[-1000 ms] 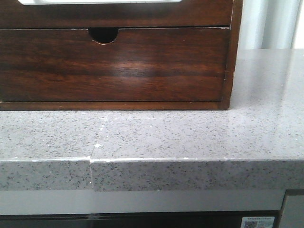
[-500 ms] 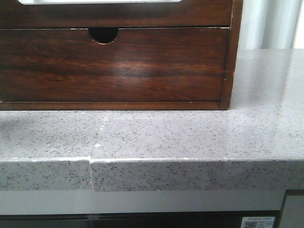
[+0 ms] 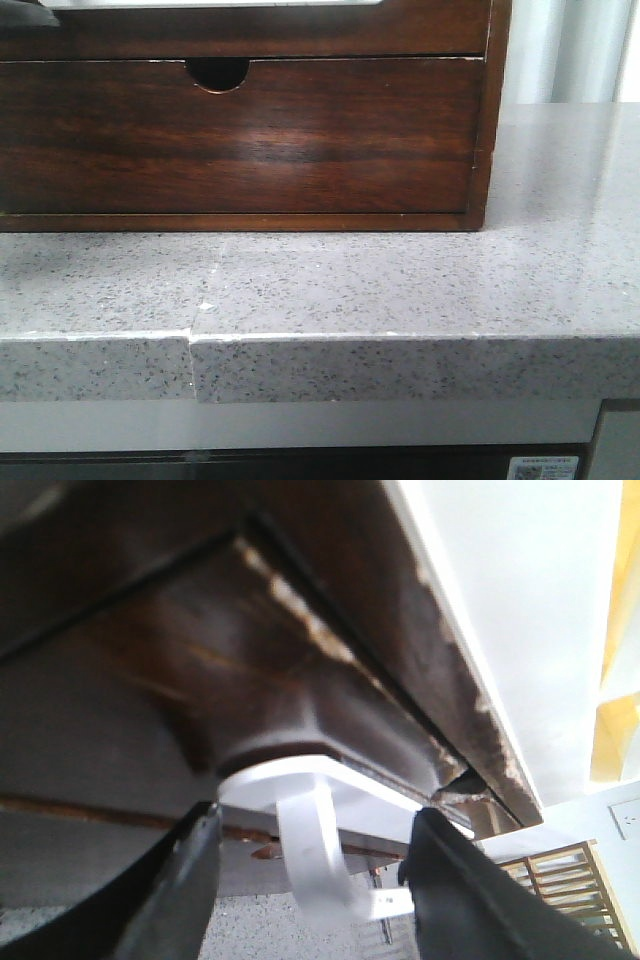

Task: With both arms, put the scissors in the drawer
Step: 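Pull the drawer open toward the robot with the left gripper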

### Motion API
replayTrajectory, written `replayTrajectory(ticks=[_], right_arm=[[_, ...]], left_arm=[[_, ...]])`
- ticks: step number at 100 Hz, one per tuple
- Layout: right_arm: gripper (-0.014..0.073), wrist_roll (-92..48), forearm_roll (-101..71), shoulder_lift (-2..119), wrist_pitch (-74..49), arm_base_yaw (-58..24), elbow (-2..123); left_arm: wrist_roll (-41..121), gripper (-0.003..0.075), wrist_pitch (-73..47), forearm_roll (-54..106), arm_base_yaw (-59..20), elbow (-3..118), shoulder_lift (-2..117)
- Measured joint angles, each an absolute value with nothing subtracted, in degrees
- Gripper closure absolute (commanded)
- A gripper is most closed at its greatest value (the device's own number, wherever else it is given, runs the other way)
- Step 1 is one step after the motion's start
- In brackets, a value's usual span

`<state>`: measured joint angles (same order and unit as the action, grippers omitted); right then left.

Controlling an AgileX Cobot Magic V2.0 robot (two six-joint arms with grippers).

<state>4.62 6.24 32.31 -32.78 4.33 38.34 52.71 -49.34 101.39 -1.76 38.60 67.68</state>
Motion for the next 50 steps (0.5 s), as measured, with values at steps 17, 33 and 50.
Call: replayTrajectory(ticks=[17,33,50], right_arm=[[-0.0076,4.6,6.2,32.3,-32.8,4.3,38.3],[-0.0076,4.6,6.2,32.3,-32.8,4.3,38.3],[-0.0076,4.6,6.2,32.3,-32.8,4.3,38.3]], left_arm=[[52.7,0.0346,-52.0,100.7,-1.8,40.2,70.2],[52.7,0.0346,-54.2,100.1,-1.8,41.0,71.6],[52.7,0.0373,-55.3,100.2,-1.8,41.3,72.6]])
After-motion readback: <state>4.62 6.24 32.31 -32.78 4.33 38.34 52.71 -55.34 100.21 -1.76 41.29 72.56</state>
